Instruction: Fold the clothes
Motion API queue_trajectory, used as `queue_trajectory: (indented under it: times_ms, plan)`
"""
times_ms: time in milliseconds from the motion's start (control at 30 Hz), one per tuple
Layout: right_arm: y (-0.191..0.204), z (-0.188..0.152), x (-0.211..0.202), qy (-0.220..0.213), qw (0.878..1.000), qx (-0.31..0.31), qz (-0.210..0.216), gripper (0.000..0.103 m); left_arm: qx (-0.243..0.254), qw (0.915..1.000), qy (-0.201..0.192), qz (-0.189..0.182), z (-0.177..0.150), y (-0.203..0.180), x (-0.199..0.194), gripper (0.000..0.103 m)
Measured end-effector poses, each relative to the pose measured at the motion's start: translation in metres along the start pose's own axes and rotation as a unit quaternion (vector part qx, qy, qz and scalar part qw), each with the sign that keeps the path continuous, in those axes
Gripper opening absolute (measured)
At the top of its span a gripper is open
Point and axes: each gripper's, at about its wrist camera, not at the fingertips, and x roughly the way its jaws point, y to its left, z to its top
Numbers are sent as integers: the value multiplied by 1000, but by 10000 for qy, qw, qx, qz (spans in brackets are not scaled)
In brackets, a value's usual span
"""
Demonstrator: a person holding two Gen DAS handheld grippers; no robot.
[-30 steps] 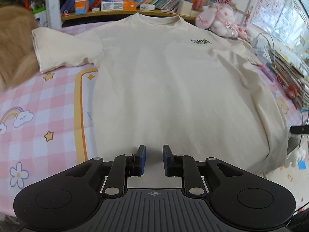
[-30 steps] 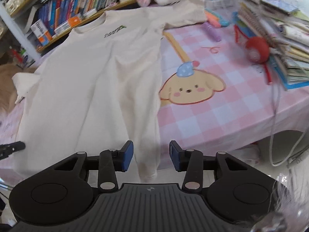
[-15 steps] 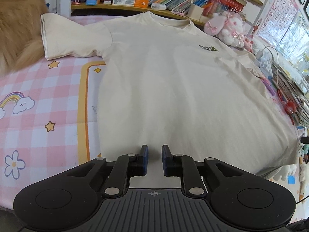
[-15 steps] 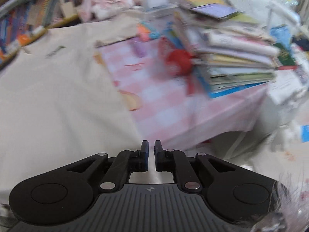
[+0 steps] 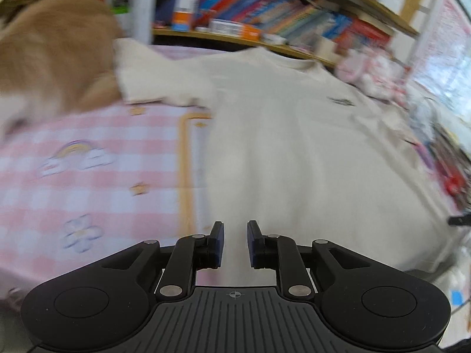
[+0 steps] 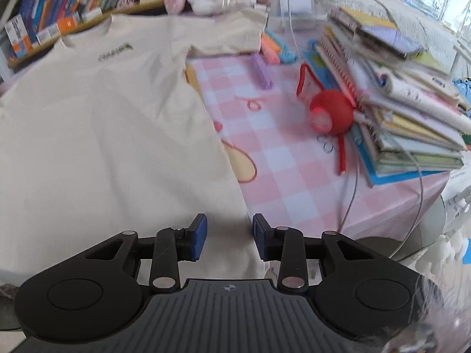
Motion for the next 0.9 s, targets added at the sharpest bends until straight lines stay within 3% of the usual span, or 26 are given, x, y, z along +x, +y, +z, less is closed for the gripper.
queue_trajectory:
  times_ms: [33, 100, 133, 200, 300, 367, 467, 533, 600, 633, 733, 800, 900]
  plan:
    - [2, -1, 0, 14, 10000, -71, 67, 25, -86, 9999, 47, 48, -2, 4, 1, 18]
    - [5, -2, 0, 44, 9996, -211, 203, 8, -167, 9998, 105, 24, -5, 4, 6, 18]
    - [5, -2, -1, 94, 9992, -238, 319, 8, -179, 9998, 127, -10, -6, 4, 9, 18]
    - [5, -3, -3, 192, 9979, -289, 542, 7, -176, 9997, 149, -32, -8, 1, 13, 18]
    - [-4, -5, -5, 99, 9997, 90, 207, 7, -218, 9997, 138, -6, -8, -3, 19, 12]
    - [-3, -10, -8, 130, 9992, 88, 371, 7, -348, 9992, 161, 84, -6, 1, 20, 0]
    - [4, -15, -11, 160, 9979, -103, 622, 8, -409, 9986, 139, 288, -4, 9, 19, 0]
    - [6, -16, -11, 188, 9969, -122, 751, 11, -481, 9978, 116, 430, -4, 15, 17, 0]
    - [8, -16, -12, 216, 9958, -141, 879, 27, -502, 9975, 127, 471, -4, 18, 15, 0]
    - [9, -17, -12, 229, 9952, -151, 943, 28, -429, 9978, 147, 475, -4, 17, 14, 0]
    - [12, -18, -12, 271, 9930, -179, 1135, 27, -290, 9981, 213, 494, -4, 11, 14, 0]
    - [15, -18, -12, 298, 9913, -198, 1263, 9, -384, 9978, 204, 497, -5, 11, 13, 0]
    - [18, -19, -12, 339, 9885, -227, 1454, 9, -468, 9973, 213, 516, -6, 10, 13, 0]
